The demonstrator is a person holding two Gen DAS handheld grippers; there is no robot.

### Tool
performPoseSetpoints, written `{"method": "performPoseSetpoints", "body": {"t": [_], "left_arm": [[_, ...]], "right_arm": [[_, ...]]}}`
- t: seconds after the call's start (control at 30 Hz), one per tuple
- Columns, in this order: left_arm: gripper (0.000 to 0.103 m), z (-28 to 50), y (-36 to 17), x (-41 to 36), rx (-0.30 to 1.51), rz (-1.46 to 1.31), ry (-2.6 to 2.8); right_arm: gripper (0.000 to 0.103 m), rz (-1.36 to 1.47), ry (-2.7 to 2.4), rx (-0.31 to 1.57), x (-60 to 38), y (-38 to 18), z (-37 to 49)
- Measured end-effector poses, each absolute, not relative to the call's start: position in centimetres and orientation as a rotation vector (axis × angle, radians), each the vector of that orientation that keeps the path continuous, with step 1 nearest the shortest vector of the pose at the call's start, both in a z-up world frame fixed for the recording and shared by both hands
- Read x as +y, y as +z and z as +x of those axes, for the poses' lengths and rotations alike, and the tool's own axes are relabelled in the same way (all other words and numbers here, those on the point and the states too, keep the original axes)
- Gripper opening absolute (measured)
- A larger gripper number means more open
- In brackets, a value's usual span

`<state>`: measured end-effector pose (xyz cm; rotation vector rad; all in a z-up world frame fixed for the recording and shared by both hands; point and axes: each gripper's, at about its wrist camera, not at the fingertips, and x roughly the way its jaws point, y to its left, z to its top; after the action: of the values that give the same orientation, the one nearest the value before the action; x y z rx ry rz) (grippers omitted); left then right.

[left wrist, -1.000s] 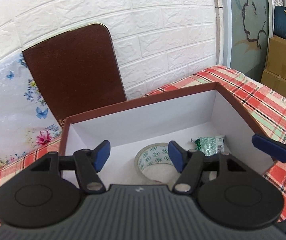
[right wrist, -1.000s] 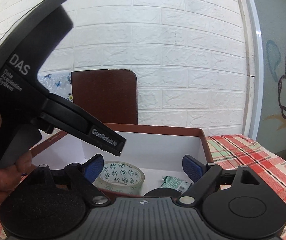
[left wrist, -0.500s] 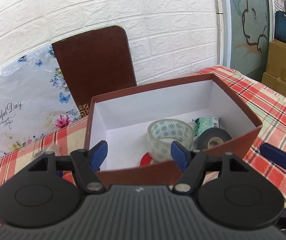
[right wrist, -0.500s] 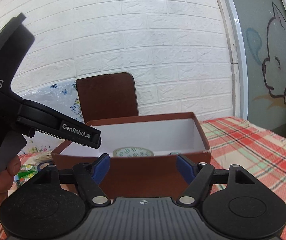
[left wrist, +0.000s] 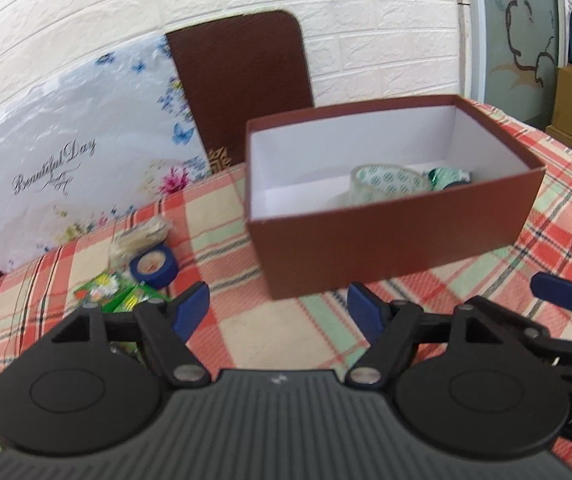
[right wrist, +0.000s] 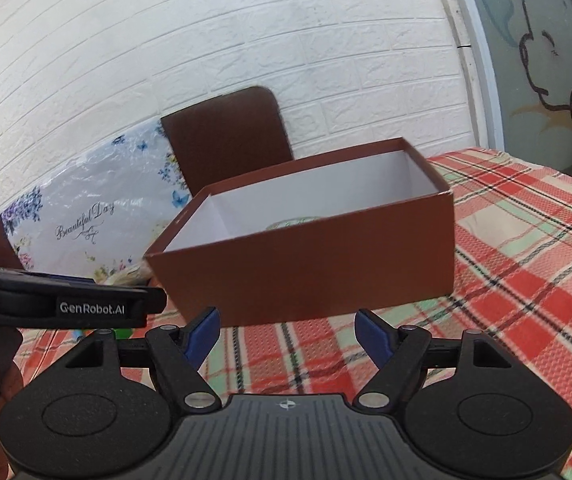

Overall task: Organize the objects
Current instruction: 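Lift the left tool out of the brown box, then reach to the blue-capped black marker and grasp it with the right tool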

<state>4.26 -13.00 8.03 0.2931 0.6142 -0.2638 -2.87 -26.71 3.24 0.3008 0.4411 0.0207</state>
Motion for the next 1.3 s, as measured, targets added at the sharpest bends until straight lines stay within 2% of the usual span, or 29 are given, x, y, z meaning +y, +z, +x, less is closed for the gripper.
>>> {"method": "performPoseSetpoints", "body": {"t": [0.53, 1.3], "left_arm": [[0.080, 4.1, 3.8, -5.6, 0.711, 0.231, -0.150], [0.082, 5.0, 1.7, 4.2, 0.729, 0.161, -0.039]], "right_arm": [[0.076, 0.214, 0.117, 0.560, -20.7, 1.9, -3.4], [0.076, 0.060, 0.251, 0.634, -11.4, 1.3, -1.5]]}}
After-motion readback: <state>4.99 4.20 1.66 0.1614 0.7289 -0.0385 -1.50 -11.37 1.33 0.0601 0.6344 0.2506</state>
